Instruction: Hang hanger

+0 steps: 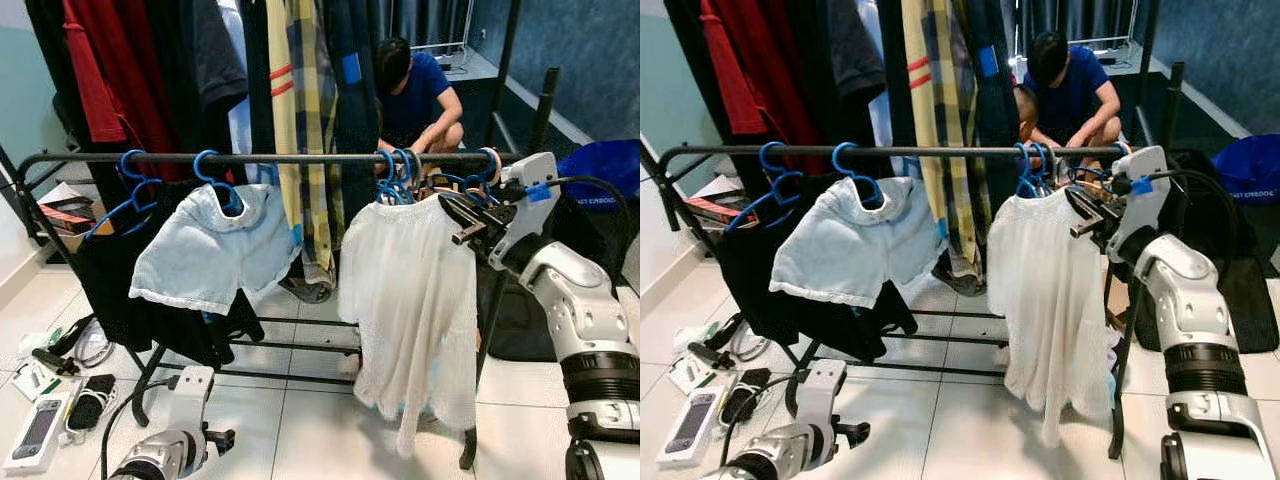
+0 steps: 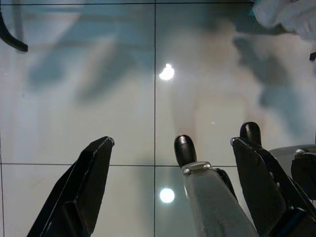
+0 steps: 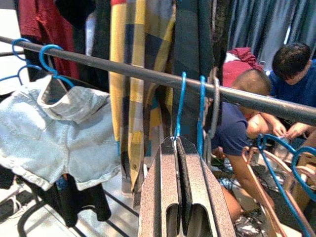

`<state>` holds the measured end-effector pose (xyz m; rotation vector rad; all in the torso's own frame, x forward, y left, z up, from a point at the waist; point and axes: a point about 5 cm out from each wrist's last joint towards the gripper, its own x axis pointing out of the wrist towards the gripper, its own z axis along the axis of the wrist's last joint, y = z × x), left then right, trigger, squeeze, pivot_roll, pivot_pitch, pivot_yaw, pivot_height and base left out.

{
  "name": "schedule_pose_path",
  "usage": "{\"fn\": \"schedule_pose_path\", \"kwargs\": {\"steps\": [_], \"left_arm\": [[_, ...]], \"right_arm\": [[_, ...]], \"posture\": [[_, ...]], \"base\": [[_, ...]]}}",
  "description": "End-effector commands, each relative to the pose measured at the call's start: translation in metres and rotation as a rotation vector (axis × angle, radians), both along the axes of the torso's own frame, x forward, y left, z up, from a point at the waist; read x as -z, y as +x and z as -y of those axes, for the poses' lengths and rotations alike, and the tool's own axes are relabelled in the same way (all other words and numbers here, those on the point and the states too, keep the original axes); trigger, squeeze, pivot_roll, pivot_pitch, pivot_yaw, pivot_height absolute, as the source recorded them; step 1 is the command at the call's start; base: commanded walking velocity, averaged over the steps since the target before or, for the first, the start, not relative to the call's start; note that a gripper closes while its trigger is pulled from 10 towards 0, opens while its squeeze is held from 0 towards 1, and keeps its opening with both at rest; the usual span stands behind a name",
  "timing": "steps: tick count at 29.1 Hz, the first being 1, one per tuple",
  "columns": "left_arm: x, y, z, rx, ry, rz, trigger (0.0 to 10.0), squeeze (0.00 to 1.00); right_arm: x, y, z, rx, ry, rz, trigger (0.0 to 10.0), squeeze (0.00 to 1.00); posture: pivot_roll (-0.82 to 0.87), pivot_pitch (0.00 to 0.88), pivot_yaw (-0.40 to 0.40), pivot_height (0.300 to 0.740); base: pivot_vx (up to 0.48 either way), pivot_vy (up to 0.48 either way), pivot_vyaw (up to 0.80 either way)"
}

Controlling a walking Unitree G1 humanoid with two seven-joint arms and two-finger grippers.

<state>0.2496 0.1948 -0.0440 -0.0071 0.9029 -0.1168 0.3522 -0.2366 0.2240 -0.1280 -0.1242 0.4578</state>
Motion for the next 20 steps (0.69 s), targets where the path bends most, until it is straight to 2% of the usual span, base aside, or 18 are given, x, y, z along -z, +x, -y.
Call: {"fn": "schedule_pose_path", "kwargs": {"steps": [1,5,8,13,14,20], "left_arm": [[0.002,-0.004,-0.007,0.009,0.021,-0.019,10.0,0.0],[0.001,-0.004,-0.006,0.014,0.019,-0.017,10.0,0.0],[0.001,-0.003,-0.006,0.014,0.013,-0.013,10.0,0.0],[0.002,-0.004,-0.006,0.002,0.007,-0.013,10.0,0.0],[0.002,-0.004,-0.006,0.004,0.009,-0.014,10.0,0.0],[0.002,-0.004,-0.007,0.005,0.011,-0.015,10.0,0.0]], "right_arm": [[-0.002,-0.001,-0.004,-0.013,-0.006,0.007,0.0,0.0],[-0.001,-0.001,-0.004,-0.012,-0.007,0.005,0.0,0.0],[0.002,-0.002,-0.005,-0.014,-0.017,-0.006,0.0,0.0],[0.01,-0.002,-0.007,-0.023,-0.049,-0.048,0.0,0.0],[0.013,-0.003,-0.009,-0.041,-0.067,-0.067,10.0,0.0],[0.022,0.0,-0.01,-0.039,-0.108,-0.108,10.0,0.0]], "posture": [[-0.08,0.0,0.099,0.74],[-0.08,0.0,0.099,0.74],[-0.08,0.0,0.1,0.74],[-0.08,0.0,0.098,0.74],[-0.08,0.0,0.098,0.74],[-0.08,0.0,0.098,0.74]], "base": [[0.0,0.0,0.0],[0.0,0.0,0.0],[0.392,0.0,0.0],[0.0,0.0,0.0],[0.0,0.0,0.0],[0.0,0.0,0.0]]}}
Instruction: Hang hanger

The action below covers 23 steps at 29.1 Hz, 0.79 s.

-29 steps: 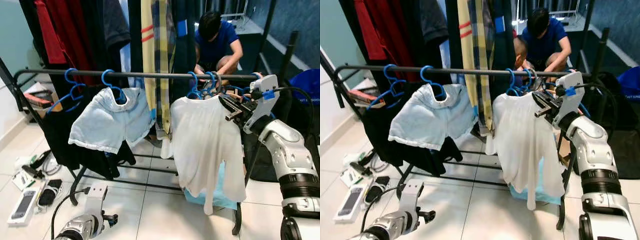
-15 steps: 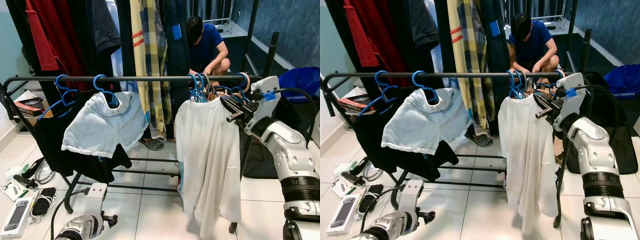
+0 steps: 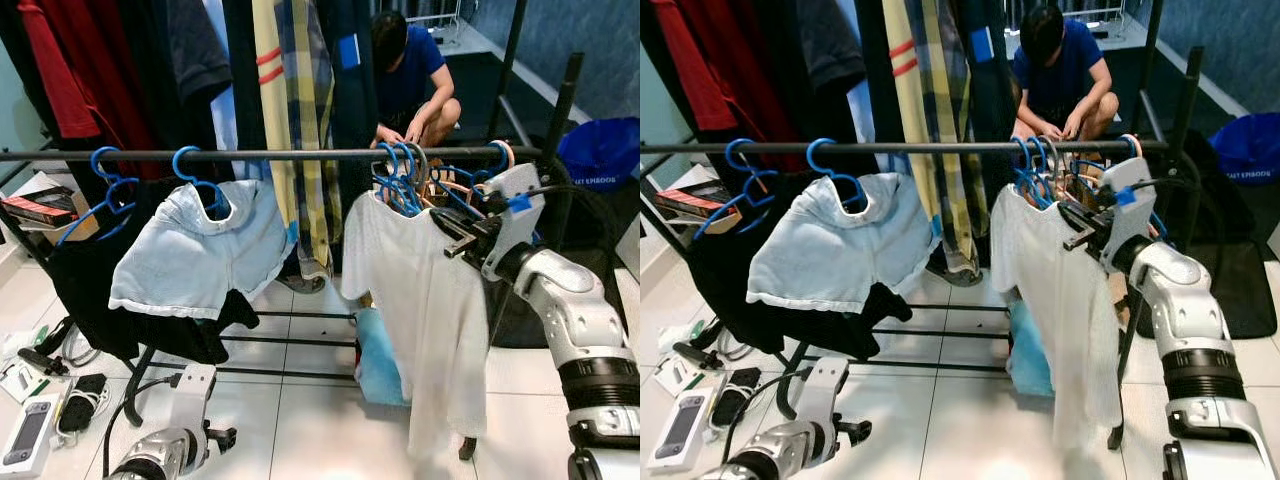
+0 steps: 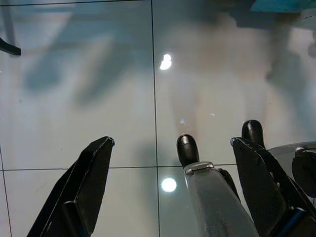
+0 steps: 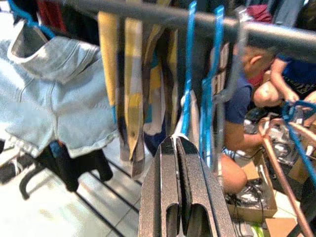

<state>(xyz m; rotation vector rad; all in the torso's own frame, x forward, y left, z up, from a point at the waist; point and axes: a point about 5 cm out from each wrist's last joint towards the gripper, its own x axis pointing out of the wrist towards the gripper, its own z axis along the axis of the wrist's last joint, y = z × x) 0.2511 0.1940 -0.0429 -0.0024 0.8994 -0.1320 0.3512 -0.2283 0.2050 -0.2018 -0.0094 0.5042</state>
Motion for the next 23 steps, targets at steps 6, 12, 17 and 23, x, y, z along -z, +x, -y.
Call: {"fn": "schedule_pose_path", "kwargs": {"steps": [6,12,17,23], "left_arm": [[0.003,-0.006,-0.008,-0.008,0.01,-0.017,10.0,0.0],[0.003,-0.006,-0.008,-0.009,0.007,-0.015,10.0,0.0],[0.003,-0.006,-0.008,-0.01,0.005,-0.014,10.0,0.0],[0.003,-0.006,-0.009,-0.009,0.005,-0.013,10.0,0.0]], "right_arm": [[0.001,0.006,-0.003,-0.018,-0.004,-0.037,10.0,1.0],[-0.004,0.013,-0.005,0.001,-0.051,-0.031,10.0,1.0],[0.0,0.019,-0.006,0.025,-0.105,-0.063,10.0,0.85],[0.016,0.025,-0.001,0.076,-0.152,-0.191,10.0,0.0]], "posture": [[-0.07,0.0,0.097,0.74],[-0.07,0.0,0.095,0.74],[-0.07,0.0,0.094,0.74],[-0.06,0.0,0.089,0.74]], "base": [[0.0,0.0,0.0],[0.0,0.0,0.0],[0.0,0.0,0.0],[0.0,0.0,0.0]]}}
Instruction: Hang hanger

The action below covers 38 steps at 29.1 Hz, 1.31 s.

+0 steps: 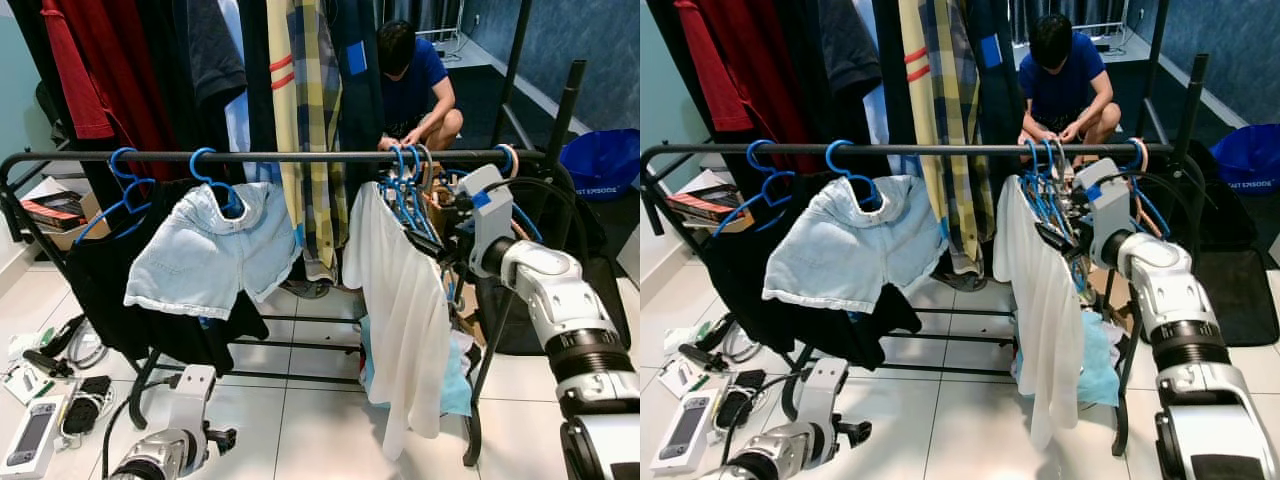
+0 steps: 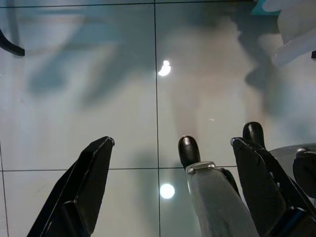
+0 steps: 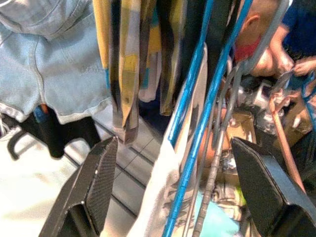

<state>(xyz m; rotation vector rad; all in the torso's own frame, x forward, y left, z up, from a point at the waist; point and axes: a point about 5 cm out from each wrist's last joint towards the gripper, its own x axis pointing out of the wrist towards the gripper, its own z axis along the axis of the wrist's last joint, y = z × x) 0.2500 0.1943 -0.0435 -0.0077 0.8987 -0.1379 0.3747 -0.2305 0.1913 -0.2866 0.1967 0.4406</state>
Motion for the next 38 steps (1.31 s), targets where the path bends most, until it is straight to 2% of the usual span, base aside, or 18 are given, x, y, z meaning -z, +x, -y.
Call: {"fn": "schedule_pose_path", "kwargs": {"steps": [1,7,8,10,11,12,13,23,29,32,35,37,38], "left_arm": [[0.002,-0.005,-0.009,-0.012,0.012,-0.014,10.0,0.0],[0.003,-0.007,-0.01,-0.011,0.014,-0.018,10.0,0.0],[0.004,-0.007,-0.01,-0.011,0.014,-0.019,10.0,0.0],[0.004,-0.008,-0.01,-0.012,0.014,-0.019,10.0,0.0],[0.004,-0.008,-0.01,-0.011,0.014,-0.02,10.0,0.0],[0.004,-0.008,-0.01,-0.011,0.014,-0.02,10.0,0.0],[0.004,-0.008,-0.01,-0.011,0.014,-0.021,10.0,0.0],[0.005,-0.01,-0.011,-0.008,0.015,-0.026,10.0,0.0],[0.004,-0.009,-0.01,-0.008,0.015,-0.024,10.0,0.0],[0.004,-0.008,-0.01,-0.006,0.014,-0.023,10.0,0.0],[0.004,-0.008,-0.01,-0.006,0.015,-0.023,10.0,0.0],[0.004,-0.008,-0.01,-0.005,0.014,-0.023,10.0,0.0],[0.004,-0.008,-0.01,-0.004,0.014,-0.022,10.0,0.0]], "right_arm": [[0.006,0.002,-0.003,0.002,-0.018,-0.052,10.0,0.0],[0.019,0.005,-0.005,0.004,-0.023,-0.161,10.0,0.0],[0.02,0.005,-0.005,0.009,-0.025,-0.168,6.8,0.0],[0.021,0.005,-0.005,0.011,-0.027,-0.173,6.8,0.0],[0.021,0.005,-0.004,0.013,-0.028,-0.174,2.3,0.0],[0.021,0.005,-0.004,0.013,-0.028,-0.174,2.3,0.0],[0.021,0.005,-0.003,0.019,-0.03,-0.176,0.0,0.0],[0.019,0.006,0.008,0.071,-0.051,-0.157,0.0,0.0],[0.009,0.005,0.019,0.115,-0.049,-0.113,0.0,0.0],[0.001,0.003,0.02,0.071,-0.023,-0.053,0.0,0.0],[0.0,0.002,0.02,0.051,-0.024,-0.042,0.0,0.0],[0.001,0.0,0.021,0.043,-0.058,-0.043,0.0,0.0],[0.001,0.0,0.023,0.058,-0.076,-0.036,3.3,0.0]], "posture": [[-0.06,0.0,0.088,0.74],[-0.05,0.0,0.085,0.74],[-0.05,0.0,0.084,0.74],[-0.05,0.0,0.084,0.74],[-0.05,0.0,0.085,0.74],[-0.05,0.0,0.085,0.74],[-0.05,0.0,0.087,0.74],[-0.06,0.0,0.091,0.74],[-0.06,0.0,0.092,0.74],[-0.06,0.0,0.094,0.74],[-0.07,0.0,0.096,0.74],[-0.07,0.0,0.096,0.74],[-0.07,0.0,0.096,0.74]], "base": [[0.0,0.0,0.0],[0.0,0.0,0.0],[0.0,0.0,0.0],[0.0,0.0,0.0],[0.0,0.0,0.0],[0.0,0.0,0.0],[0.0,0.0,0.0],[0.0,0.0,0.0],[0.0,0.0,0.0],[0.0,0.0,0.0],[0.0,0.0,0.0],[0.0,0.0,0.0],[0.0,0.0,0.0]]}}
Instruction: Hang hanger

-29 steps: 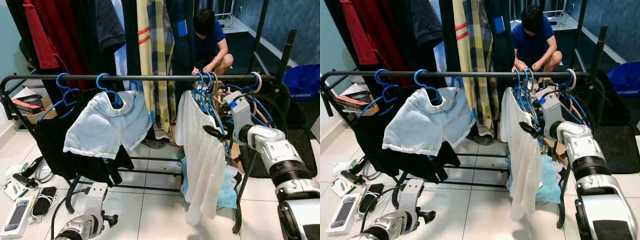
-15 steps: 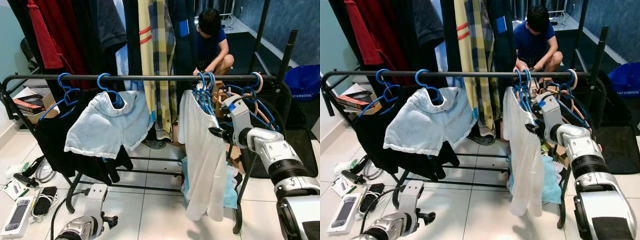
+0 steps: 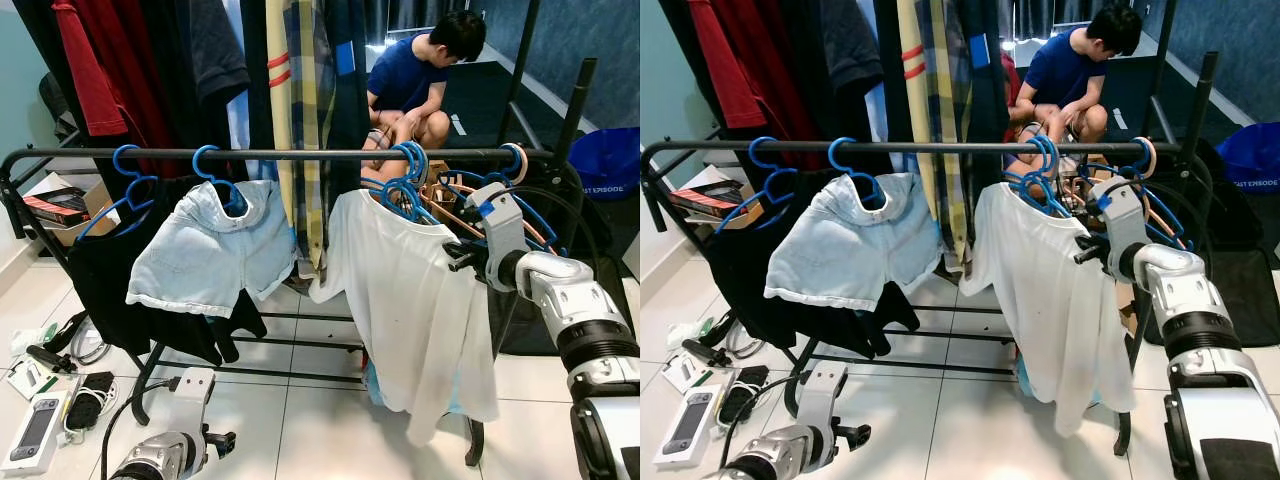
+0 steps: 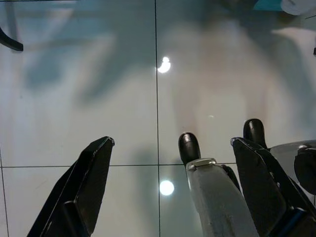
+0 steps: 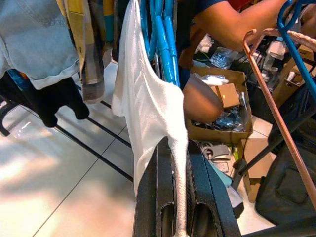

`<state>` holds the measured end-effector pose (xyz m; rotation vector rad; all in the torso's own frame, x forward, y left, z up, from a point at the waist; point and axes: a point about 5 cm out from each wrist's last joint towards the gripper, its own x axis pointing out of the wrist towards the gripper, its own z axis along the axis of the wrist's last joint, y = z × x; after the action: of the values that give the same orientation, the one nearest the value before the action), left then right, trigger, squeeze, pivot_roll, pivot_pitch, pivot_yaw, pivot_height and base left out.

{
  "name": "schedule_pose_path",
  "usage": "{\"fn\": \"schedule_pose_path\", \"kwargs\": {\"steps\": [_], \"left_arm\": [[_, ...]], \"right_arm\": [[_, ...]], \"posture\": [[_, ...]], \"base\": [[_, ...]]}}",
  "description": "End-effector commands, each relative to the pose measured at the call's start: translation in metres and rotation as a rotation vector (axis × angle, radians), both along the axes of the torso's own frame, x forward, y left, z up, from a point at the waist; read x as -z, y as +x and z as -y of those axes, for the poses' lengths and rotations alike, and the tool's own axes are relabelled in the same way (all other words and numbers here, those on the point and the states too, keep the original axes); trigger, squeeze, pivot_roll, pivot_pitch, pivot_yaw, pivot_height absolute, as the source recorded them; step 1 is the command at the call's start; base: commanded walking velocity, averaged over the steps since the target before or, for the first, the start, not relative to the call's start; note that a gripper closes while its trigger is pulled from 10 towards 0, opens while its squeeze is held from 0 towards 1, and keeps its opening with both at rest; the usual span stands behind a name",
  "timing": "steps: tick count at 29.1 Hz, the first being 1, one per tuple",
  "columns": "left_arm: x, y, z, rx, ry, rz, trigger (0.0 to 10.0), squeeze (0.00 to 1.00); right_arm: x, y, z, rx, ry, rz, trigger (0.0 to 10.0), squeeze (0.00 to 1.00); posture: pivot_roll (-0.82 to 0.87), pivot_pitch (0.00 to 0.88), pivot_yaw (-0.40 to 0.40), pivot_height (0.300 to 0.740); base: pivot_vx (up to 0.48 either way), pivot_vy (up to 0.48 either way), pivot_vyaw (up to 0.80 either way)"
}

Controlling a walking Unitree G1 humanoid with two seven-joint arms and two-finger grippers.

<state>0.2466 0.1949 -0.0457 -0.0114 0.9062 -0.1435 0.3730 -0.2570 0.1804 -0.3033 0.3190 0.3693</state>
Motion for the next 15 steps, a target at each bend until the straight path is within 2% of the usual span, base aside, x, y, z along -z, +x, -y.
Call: {"fn": "schedule_pose_path", "kwargs": {"steps": [1,2,3,4,5,8,12,15], "left_arm": [[0.001,-0.004,-0.009,-0.008,0.02,-0.014,10.0,0.0],[0.001,-0.004,-0.009,-0.008,0.019,-0.014,10.0,0.0],[0.001,-0.004,-0.009,-0.008,0.019,-0.014,10.0,0.0],[0.001,-0.004,-0.009,-0.008,0.019,-0.014,10.0,0.0],[0.001,-0.004,-0.009,-0.007,0.019,-0.013,10.0,0.0],[0.001,-0.004,-0.009,-0.007,0.019,-0.013,10.0,0.0],[0.001,-0.003,-0.008,-0.006,0.018,-0.012,10.0,0.0],[0.001,-0.003,-0.008,-0.006,0.018,-0.012,10.0,0.0]], "right_arm": [[-0.01,0.002,-0.004,-0.027,-0.028,0.065,3.3,0.0],[-0.011,0.002,-0.002,-0.003,-0.025,0.069,10.0,0.0],[-0.013,0.002,0.001,0.018,-0.027,0.078,10.0,0.11],[-0.013,0.002,0.001,0.018,-0.027,0.078,10.0,0.11],[-0.015,0.002,0.005,0.055,-0.031,0.082,10.0,1.0],[-0.016,0.002,0.007,0.069,-0.037,0.081,10.0,1.0],[-0.022,0.0,0.021,0.168,-0.126,0.103,10.0,1.0],[-0.024,-0.001,0.024,0.182,-0.134,0.112,10.0,1.0]], "posture": [[-0.07,0.0,0.096,0.74],[-0.07,0.0,0.096,0.74],[-0.07,0.0,0.096,0.74],[-0.07,0.0,0.096,0.74],[-0.07,0.0,0.096,0.74],[-0.07,0.0,0.096,0.74],[-0.07,0.0,0.096,0.74],[-0.07,0.0,0.096,0.74]], "base": [[0.0,0.0,0.0],[0.0,0.0,0.0],[0.0,0.0,0.0],[0.0,0.0,0.0],[0.0,0.0,0.0],[0.0,0.0,0.0],[0.0,0.0,0.0],[0.0,0.0,0.0]]}}
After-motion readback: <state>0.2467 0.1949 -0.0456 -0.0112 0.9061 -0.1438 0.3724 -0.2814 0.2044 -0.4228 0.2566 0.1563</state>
